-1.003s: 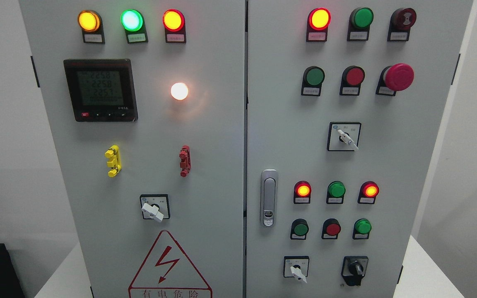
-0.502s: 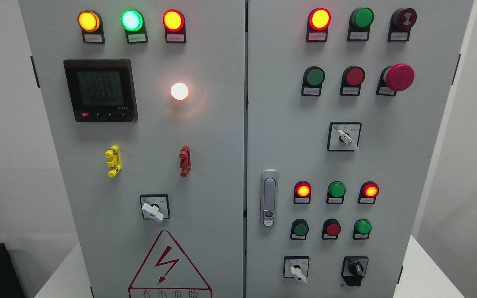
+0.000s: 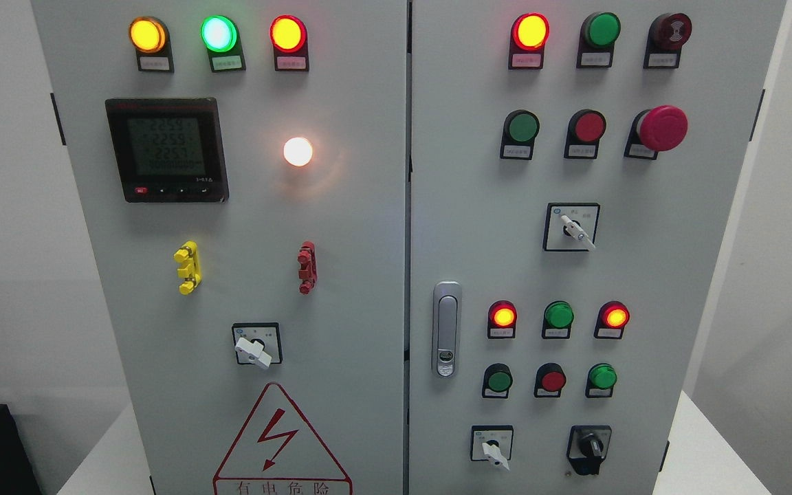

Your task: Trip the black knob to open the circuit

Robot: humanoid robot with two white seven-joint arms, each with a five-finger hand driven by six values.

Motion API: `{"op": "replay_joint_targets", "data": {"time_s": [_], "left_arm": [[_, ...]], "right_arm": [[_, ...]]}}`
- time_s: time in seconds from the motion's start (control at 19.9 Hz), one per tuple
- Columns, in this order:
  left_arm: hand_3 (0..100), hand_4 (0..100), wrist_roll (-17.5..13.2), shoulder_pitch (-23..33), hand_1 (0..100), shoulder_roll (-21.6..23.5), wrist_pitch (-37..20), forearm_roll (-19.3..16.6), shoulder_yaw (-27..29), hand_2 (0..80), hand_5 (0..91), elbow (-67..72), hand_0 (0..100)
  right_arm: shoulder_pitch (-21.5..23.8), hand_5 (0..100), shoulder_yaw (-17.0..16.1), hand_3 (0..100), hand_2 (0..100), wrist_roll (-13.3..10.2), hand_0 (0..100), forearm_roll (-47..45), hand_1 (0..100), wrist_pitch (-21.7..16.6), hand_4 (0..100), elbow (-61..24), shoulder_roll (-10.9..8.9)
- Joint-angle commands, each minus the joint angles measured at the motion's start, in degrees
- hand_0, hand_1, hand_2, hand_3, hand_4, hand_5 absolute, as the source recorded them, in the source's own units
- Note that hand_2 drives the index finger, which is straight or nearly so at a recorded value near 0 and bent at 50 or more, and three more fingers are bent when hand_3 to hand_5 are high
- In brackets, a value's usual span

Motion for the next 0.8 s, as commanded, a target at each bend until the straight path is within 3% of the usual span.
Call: {"op": "replay_joint_targets", "data": {"time_s": [0.0, 0.45, 0.75], "left_arm": [[0, 0, 0.0, 0.0, 39, 0.0, 0.1, 0.1, 0.1, 0.0, 0.0, 0.1, 12], [0, 0, 0.0, 0.0, 39, 0.0, 0.1, 0.1, 0.1, 0.0, 0.0, 0.1, 12], [0, 0, 0.0, 0.0, 39, 0.0, 0.1, 0.1, 0.1, 0.0, 0.0, 0.1, 12]], "right_arm": [[0.1, 34, -0.1, 85, 0, -1.1, 32, 0.2, 62, -0.6, 67, -5.5, -0.07], [7.6, 52, -0.2, 93, 0, -2.0, 41, 0.2, 71, 0.8, 78, -34.0, -1.21], [11.5, 65, -0.4, 97, 0, -1.3, 52, -0.2, 87, 1.7, 84, -50.8, -1.57]]}}
